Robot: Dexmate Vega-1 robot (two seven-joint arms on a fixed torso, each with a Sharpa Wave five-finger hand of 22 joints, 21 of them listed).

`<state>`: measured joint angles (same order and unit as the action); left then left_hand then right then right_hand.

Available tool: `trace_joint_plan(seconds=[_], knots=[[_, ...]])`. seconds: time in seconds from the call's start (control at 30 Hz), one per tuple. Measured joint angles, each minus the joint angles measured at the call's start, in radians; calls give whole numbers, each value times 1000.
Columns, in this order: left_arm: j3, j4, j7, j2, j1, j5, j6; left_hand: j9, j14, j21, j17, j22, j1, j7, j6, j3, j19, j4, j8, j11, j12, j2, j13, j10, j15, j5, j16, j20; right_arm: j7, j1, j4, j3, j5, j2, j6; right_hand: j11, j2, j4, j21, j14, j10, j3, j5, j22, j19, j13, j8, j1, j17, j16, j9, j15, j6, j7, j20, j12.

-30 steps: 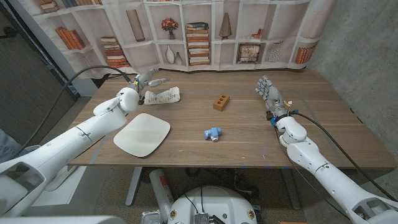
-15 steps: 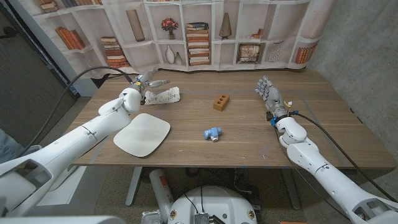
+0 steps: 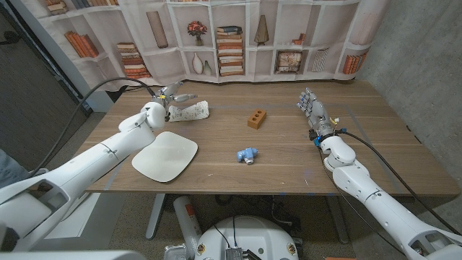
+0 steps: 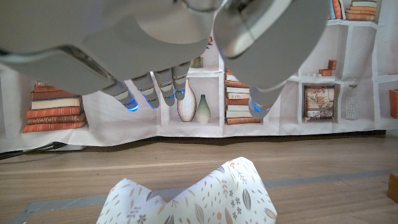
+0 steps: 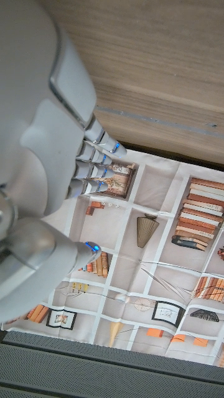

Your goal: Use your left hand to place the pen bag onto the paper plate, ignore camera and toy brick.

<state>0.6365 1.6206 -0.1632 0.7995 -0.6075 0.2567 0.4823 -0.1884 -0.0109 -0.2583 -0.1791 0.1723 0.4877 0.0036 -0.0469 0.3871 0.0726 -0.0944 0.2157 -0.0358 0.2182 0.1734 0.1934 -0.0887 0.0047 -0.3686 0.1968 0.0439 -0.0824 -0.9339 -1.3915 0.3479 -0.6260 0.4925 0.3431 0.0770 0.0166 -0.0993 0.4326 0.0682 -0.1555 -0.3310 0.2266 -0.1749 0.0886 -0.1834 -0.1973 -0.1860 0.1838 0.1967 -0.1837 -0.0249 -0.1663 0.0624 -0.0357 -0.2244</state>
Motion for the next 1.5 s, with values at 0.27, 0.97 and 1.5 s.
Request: trace_joint_plan(seconds=[0.27,0.97,1.5], knots=[[35,-38,36,-15,37,12,2,0,1,0,0,3,0,0,0,-4,-3,-4,0,8,-4,0,0,8,1,-1,0,3,-6,4,-1,3,5,-6,-1,4,0,0,-4,0,-4,0,0,0,0,0,0,0,0,0,0,0,0,0,0,0],[101,-103,81,-47,87,44,16,0,6,11,0,2,14,-6,6,-22,0,-22,-7,14,-11,4,0,29,16,-9,-6,8,-17,12,2,10,15,-16,-3,4,-5,4,-15,0,-4,4,-5,0,0,0,0,-5,0,0,0,0,-9,-2,0,0],[150,-141,114,-77,123,77,25,0,8,19,0,2,14,-7,15,-36,-1,-27,-7,25,-11,4,0,40,19,-9,-6,8,-10,19,23,15,14,-27,4,-2,-5,1,-23,0,-9,7,-5,0,0,0,0,-5,0,0,0,0,-9,-2,0,0]])
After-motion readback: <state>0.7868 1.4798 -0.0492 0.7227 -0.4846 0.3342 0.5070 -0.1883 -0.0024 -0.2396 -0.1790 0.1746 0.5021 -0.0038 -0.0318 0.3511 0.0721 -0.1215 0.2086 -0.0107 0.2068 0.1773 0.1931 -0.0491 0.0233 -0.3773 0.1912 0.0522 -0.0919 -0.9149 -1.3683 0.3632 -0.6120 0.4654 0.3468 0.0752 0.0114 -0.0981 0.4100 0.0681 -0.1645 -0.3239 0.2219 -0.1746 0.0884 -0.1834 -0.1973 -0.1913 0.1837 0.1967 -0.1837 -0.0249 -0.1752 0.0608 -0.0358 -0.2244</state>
